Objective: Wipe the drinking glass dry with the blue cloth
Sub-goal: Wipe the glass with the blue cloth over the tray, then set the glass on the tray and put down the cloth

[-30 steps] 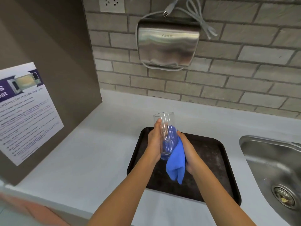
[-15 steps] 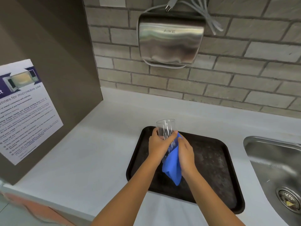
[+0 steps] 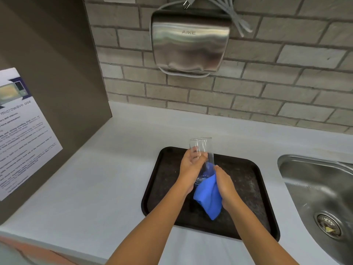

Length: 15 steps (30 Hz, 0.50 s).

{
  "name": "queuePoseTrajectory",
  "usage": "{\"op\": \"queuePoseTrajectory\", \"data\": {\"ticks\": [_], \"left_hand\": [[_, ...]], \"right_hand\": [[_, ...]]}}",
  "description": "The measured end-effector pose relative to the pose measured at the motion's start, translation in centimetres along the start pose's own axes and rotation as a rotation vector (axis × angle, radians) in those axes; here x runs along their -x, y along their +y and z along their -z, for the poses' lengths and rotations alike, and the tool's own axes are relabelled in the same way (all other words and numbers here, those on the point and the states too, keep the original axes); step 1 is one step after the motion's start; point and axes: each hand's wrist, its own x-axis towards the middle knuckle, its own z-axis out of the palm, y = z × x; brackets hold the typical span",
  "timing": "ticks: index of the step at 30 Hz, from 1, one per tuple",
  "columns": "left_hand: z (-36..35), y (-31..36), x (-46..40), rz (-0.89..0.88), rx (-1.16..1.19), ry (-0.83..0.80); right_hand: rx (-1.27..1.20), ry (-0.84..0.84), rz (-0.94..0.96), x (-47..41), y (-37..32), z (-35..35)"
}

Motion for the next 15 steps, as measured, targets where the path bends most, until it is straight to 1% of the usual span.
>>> {"op": "queuePoseTrajectory", "data": {"ticks": [5,9,12,15], "left_hand": [[-0.3,-1.4,-0.1,-0.047,-0.043,-0.073],[0.0,-2.3,0.1,-0.043,-0.098,-0.115],[0.4,-2.5,0.3,-0.040,-0.132,-0.151],[0.9,-2.6,0.5,-0.047,-0.157,-0.186]], "right_hand": [[0.004,0.006,-0.063,0.5,1.3,1.3],[0.113,0.040,-0.060,1.2,2.1,1.5],[0.251,0.088,-0.008,2.1,2.5,1.7],[0.348,0.100,0.103,3.2,3.0,1.3]]}}
